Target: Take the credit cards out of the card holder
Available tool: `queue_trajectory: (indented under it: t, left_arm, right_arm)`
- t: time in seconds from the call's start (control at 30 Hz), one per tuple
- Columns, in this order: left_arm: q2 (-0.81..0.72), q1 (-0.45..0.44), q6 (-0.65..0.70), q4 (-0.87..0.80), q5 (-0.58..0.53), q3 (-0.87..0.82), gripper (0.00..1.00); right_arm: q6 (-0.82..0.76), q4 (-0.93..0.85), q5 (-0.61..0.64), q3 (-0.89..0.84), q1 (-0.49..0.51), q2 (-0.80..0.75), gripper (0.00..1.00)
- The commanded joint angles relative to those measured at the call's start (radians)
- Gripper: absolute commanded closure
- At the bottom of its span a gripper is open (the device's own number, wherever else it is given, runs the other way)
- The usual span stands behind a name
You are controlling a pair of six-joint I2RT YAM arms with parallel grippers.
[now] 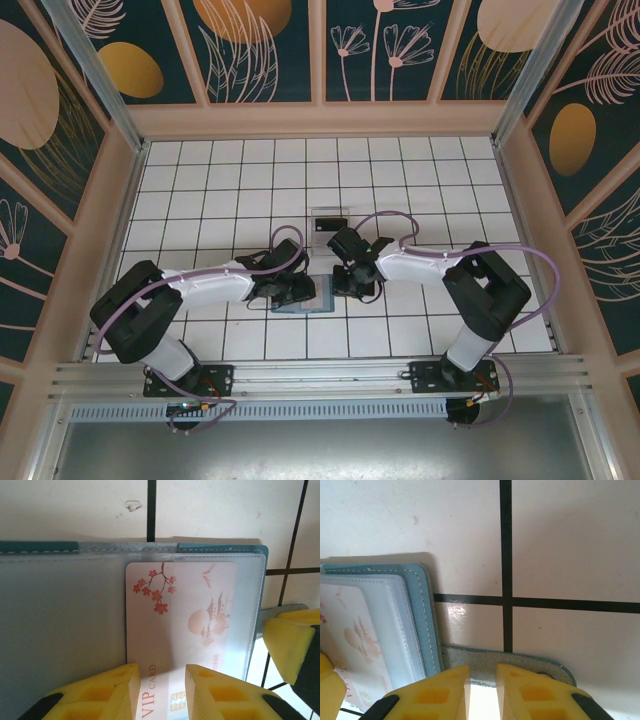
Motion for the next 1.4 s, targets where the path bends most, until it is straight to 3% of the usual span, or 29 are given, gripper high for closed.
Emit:
queue_trajectory:
  t: [0.0,0.5,1.37]
  left_arm:
    - [-0.027,0.006,0.02,-0.089,-0.049,0.019,0.68]
    - [-0.069,0.029,-0.026,0.034,-0.007,0.009,0.66]
    - [-0.028,0.103,-0.023,0.206,0.134,-0.112,0.63]
  right_arm:
    - [-0.012,-0.067,0.045,-0.019,-0.01,-0.02,0.77]
    - [-0.002,-0.087,0.032,0.063,0.018,-0.044,0.7]
    - [-0.035,-0.047,0.002,0.105,0.04,0.144,0.7]
